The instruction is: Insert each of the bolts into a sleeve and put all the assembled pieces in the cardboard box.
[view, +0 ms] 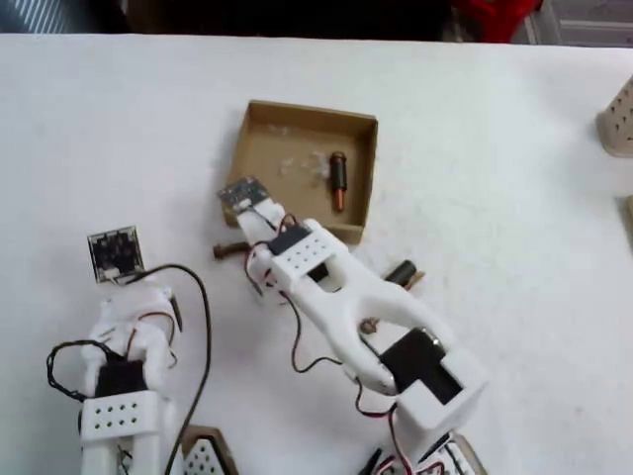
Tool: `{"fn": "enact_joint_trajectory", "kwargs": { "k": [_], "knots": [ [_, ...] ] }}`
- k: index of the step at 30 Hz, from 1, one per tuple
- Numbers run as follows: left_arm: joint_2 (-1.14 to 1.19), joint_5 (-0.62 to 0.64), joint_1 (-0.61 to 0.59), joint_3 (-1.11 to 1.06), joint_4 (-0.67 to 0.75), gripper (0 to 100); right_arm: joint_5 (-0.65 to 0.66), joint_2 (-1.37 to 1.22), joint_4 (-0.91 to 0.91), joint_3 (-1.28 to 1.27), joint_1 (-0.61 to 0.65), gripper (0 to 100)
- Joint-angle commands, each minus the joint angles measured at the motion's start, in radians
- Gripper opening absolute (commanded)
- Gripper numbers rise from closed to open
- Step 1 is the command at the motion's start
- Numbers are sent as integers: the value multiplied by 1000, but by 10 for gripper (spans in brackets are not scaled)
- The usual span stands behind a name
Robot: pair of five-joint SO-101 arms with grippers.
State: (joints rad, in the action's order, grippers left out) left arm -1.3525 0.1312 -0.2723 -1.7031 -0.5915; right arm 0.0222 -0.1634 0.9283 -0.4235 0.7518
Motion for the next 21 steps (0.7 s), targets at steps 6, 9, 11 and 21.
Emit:
{"fn": "enact_joint_trajectory", "kwargs": {
  "k": [6, 9, 11, 21],
  "knots": [
    [-15, -6, -10, 3, 34, 23, 5, 326, 59, -126, -62, 17],
    [-15, -6, -10, 3, 34, 23, 5, 455, 59, -213, -137, 17],
    [-15, -6, -10, 3, 34, 23, 5, 536, 58, -281, -180, 17],
    [-15, 64, 25, 3, 29, 24, 5, 748, 54, -566, -358, 18]
  ]
}}
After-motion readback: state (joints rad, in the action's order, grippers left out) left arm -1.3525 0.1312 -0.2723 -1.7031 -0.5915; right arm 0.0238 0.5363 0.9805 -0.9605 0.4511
